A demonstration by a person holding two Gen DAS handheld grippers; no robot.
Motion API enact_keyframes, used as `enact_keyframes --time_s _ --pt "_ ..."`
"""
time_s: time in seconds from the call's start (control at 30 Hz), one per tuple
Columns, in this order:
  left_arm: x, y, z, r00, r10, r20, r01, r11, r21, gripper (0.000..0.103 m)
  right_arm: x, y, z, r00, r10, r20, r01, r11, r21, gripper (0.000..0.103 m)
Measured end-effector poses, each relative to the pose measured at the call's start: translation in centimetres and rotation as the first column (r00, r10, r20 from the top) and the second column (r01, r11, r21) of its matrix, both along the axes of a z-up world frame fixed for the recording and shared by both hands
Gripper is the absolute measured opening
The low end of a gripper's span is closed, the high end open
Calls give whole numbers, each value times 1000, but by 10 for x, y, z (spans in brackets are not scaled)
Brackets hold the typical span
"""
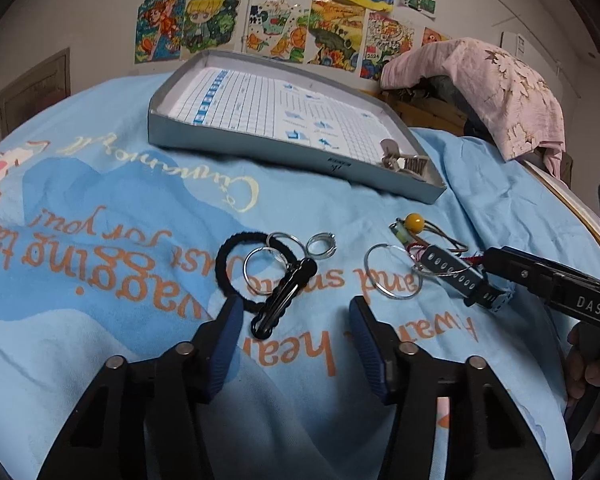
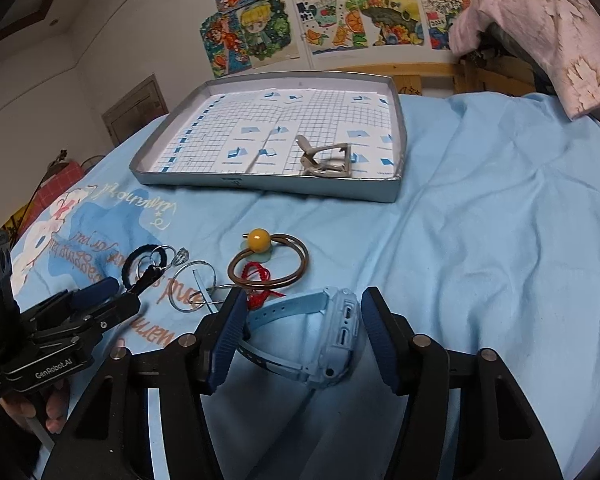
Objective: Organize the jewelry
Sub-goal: 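Grasp the blue watch band with the right tool while the left tool grasps the black beaded keychain, then lift the blue watch with the right tool while the left tool lifts the black keychain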
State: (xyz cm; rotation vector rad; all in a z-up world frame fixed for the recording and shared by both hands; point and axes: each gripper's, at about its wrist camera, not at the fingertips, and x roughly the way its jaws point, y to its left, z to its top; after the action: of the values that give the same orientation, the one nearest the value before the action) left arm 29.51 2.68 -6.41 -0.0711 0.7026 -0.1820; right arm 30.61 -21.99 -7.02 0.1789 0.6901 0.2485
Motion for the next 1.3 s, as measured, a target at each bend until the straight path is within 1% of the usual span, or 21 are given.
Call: enact_keyframes --time_s 0.07,0.23,0.3,0.43,0.5,0.63,0.77,0.87,1.3 --pt "2 1 -2 1000 3 -13 -3 1000 -7 42 -1 -2 -1 1000 -8 -7 8 1000 8 54" --pt "4 2 -5 1000 3 -24 -3 1000 -11 35 0 -4 -2 1000 -21 -20 21 1000 10 53" --pt "4 2 -6 1000 5 -31 -5 1000 -10 28 1 -4 -3 999 -24 -24 24 1000 6 50" --pt "6 2 -8 999 5 -45 -6 1000 -10 21 1 -4 -5 999 -38 -35 38 999 -2 44" --pt "7 1 -9 999 3 -53 -4 1000 -7 14 3 -4 -7 998 -48 -51 48 999 -14 35" --pt "7 -1 -10 998 -1 -56 1 1000 -5 13 4 -2 -10 997 -50 -64 49 999 -19 34" --pt "6 -2 -9 999 -5 -51 4 1000 -6 13 3 0 -10 997 -50 -62 48 998 -28 27" --pt "5 -3 -9 999 -8 -44 8 1000 -5 12 4 -2 -10 996 -57 -67 55 998 -25 19" --pt "-2 -3 -3 1000 -26 -5 26 1000 -13 12 2 -4 -8 998 -52 -44 52 999 -12 16"
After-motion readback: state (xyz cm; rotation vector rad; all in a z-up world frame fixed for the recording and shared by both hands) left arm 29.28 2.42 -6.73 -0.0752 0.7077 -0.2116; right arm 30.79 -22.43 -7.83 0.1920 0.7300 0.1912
